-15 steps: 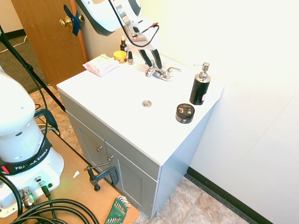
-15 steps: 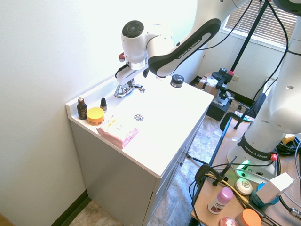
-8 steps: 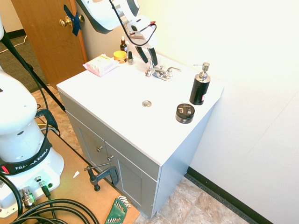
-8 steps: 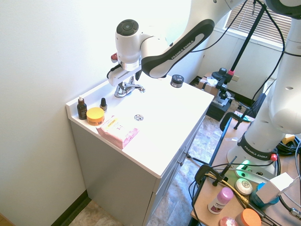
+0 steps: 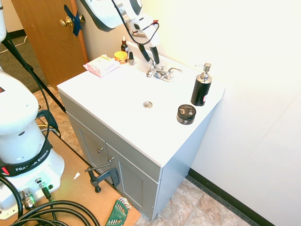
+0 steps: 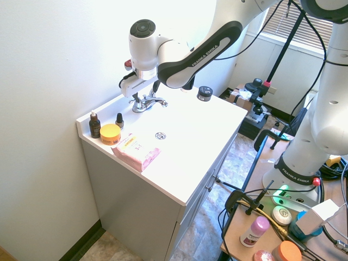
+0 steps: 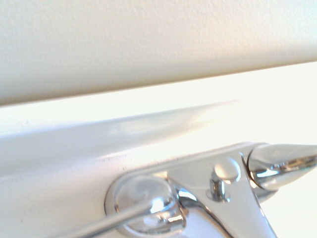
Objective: Turn off the hot water
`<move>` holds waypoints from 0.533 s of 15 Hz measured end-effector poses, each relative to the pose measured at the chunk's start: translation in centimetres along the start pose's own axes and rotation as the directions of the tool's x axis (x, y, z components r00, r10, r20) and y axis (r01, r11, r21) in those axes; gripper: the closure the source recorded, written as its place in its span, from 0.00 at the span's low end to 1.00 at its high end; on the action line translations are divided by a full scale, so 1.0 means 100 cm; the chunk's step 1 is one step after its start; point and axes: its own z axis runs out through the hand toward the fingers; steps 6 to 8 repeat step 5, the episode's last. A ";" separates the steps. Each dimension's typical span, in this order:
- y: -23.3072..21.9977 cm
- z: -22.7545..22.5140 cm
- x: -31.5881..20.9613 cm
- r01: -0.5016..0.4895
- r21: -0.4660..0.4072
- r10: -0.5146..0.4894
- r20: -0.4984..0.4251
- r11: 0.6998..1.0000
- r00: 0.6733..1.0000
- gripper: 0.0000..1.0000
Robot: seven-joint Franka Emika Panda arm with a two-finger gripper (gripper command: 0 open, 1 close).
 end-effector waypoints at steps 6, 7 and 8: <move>0.087 -0.027 -0.003 0.059 -0.013 -0.057 0.134 0.998 0.989 0.00; 0.087 -0.027 -0.003 0.059 -0.013 -0.057 0.134 0.998 0.989 0.00; 0.087 -0.027 -0.003 0.059 -0.013 -0.057 0.134 0.998 0.989 0.00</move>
